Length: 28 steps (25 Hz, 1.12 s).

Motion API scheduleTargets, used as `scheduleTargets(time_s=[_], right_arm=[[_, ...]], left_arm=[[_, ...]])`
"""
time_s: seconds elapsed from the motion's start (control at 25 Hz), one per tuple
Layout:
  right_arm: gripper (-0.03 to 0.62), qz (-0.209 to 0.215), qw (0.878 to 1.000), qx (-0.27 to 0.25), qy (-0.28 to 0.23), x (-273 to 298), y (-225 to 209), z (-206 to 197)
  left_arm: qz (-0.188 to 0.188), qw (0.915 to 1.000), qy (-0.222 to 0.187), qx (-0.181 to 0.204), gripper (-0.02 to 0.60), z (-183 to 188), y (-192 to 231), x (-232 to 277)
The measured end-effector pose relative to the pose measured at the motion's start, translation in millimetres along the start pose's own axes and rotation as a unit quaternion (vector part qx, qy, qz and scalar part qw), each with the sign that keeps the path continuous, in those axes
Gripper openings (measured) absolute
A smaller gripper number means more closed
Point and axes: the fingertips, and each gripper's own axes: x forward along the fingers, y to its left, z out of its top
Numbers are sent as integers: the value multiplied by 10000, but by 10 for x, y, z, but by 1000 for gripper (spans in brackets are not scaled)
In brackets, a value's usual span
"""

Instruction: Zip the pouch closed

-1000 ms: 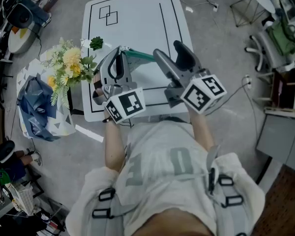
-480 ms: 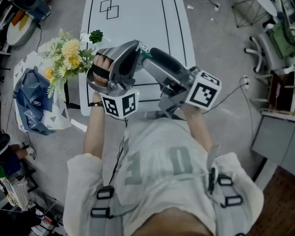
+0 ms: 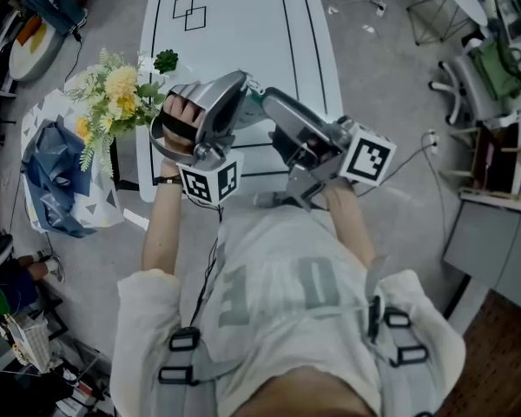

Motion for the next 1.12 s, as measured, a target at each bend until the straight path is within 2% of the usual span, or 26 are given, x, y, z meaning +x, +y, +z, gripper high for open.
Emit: scheduleTargets(time_s=[0.12, 0.28, 0.64, 0.92, 1.12], right_arm=[[142, -20, 10000, 79, -20, 1, -27, -7], [129, 34, 9998, 178, 2, 23, -12, -32], [21, -315, 9993, 204, -79, -36, -152, -39], [9, -360, 9986, 345, -167, -61, -181, -25], [8, -454, 9979, 425, -172, -68, -219, -21]], left_arm=[[-31, 10000, -6, 5, 14, 5, -19, 0], [-143, 9999, -5, 58, 14, 24, -81, 9], [-119, 9999, -102, 45, 14, 124, -117, 4], [-95, 9999, -96, -12, 14, 138, -109, 8], [-167, 9994, -18, -319, 14, 112, -123, 11]])
